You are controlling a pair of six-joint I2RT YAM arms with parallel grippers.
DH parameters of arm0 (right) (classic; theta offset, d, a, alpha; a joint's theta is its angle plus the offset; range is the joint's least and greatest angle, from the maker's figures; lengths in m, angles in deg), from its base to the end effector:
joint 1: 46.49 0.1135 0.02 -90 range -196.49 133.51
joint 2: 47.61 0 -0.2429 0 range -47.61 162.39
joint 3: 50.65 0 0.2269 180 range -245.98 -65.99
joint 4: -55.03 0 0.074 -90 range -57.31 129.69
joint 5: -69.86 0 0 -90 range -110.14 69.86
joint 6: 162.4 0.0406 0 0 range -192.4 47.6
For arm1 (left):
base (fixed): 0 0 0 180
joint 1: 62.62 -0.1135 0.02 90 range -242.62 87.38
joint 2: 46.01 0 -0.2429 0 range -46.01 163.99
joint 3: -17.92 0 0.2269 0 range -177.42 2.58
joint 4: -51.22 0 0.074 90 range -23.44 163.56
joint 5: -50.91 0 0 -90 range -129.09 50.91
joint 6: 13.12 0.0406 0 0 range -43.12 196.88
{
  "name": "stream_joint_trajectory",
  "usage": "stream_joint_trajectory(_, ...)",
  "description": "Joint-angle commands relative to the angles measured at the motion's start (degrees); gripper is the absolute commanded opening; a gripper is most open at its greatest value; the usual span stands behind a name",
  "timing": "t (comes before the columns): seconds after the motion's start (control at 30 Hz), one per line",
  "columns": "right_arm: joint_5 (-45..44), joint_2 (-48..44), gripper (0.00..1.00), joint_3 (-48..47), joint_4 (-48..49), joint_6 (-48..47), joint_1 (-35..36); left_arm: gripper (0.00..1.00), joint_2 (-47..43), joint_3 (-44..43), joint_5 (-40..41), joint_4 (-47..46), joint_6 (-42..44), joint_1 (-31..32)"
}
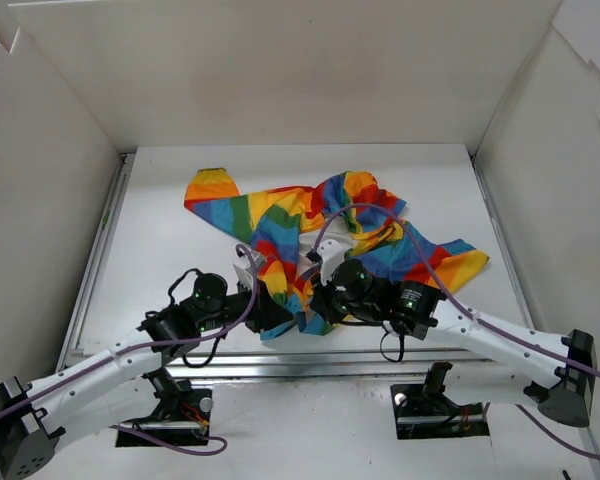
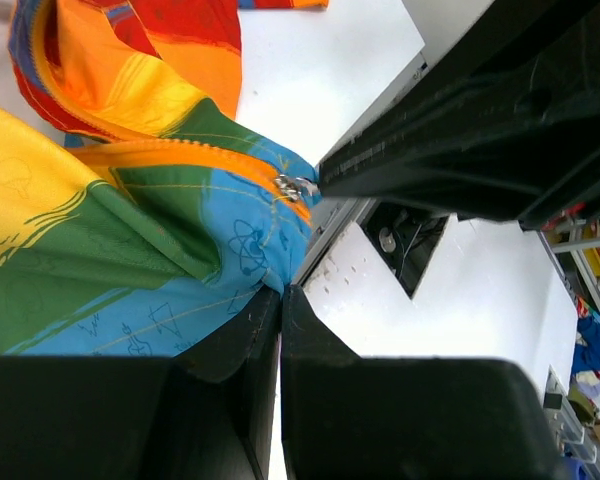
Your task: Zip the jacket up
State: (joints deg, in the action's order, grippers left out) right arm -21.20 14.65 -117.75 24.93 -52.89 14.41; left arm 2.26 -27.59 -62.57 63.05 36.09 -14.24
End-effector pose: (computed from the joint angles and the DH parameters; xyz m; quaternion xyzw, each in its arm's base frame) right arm 0.1158 0.2064 0.2987 -0.2938 0.7918 0.3396 0.4139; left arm 0.1158 -0.1547 0.2558 0.1754 0.7647 -0.5350 0.3135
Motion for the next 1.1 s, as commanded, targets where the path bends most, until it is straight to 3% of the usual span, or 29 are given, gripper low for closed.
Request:
stream_joint_trajectory(0.0,-6.3,-0.4,0.0,-1.8,3.2,0.1,0.3,0.0,-0.4,-2.3,-3.1,-0.7,1.2,0.4)
stream_joint_trajectory(0.17,-7.6,4.1,0.0,-3.2,2.6,-1.8,-1.6,0.0,-1.2,-3.0,-3.2,2.5,3.0,1.6)
stream_joint_trajectory(0.4,-0.6,10.4,0.0,-6.0,7.6,-3.9,-4.2,0.0,-1.8,-3.2,-1.7,6.0,3.5,4.2)
stream_joint_trajectory(0.47,0.7,8.4,0.0,-5.2,7.8,-3.9,-4.0,0.0,-3.0,-3.1,-1.0,6.6,3.4,4.2)
stream_joint_trajectory(0.57,13.2,2.2,0.0,-1.4,9.0,-6.1,-4.1,0.0,-3.5,-2.8,-0.4,7.2,3.5,4.2)
stream_joint_trajectory(0.7,20.3,-3.2,0.01,6.1,12.6,-7.5,-4.4,0.0,-2.9,-2.5,-0.4,6.9,3.5,4.2)
stream_joint_trajectory(0.73,21.1,-3.9,0.2,7.2,13.4,-7.5,-4.6,0.0,-2.9,-2.5,-0.5,6.8,3.5,4.2)
stream_joint_trajectory(0.8,24.0,-4.4,0.45,9.5,17.3,-6.8,-5.7,0.0,-3.3,-2.3,-0.8,6.3,3.4,4.2)
stream_joint_trajectory(0.97,38.6,-6.4,0.43,16.2,33.4,-1.1,-9.9,0.0,-4.1,-2.0,-1.1,6.0,3.1,4.2)
stream_joint_trajectory(1.07,41.2,-7.7,0.58,21.4,41.4,2.0,-13.2,0.0,-4.6,-1.6,-1.6,5.6,3.1,4.2)
